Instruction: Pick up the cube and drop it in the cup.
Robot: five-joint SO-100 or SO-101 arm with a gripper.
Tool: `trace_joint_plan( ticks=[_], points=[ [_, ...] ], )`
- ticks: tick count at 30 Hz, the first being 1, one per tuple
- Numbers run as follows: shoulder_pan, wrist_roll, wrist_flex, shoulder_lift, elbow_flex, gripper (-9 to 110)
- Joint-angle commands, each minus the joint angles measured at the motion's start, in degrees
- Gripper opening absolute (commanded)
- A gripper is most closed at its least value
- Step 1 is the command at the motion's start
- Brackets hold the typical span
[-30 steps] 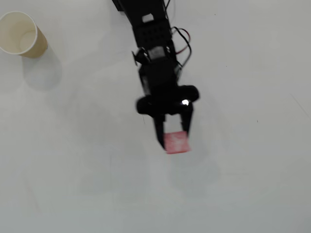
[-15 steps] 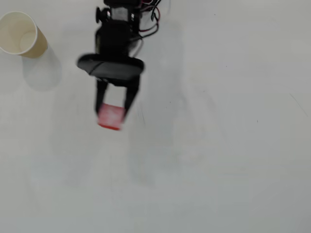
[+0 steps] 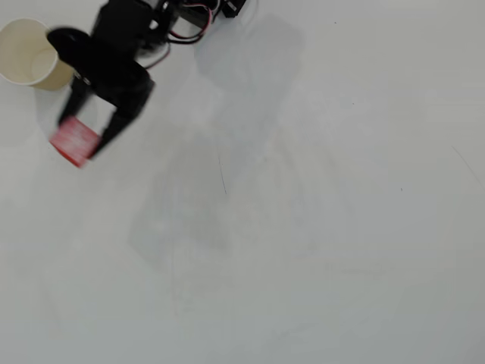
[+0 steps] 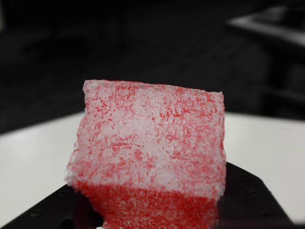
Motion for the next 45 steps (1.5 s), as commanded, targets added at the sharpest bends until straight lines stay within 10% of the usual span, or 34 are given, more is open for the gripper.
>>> trace_joint_plan(
  ticks=[1, 45],
  points=[
    [6.24, -1.41, 1.32, 5.01, -1.23, 5],
    [30.59, -5.89, 15.82, 8.61, 6.24, 3]
  ],
)
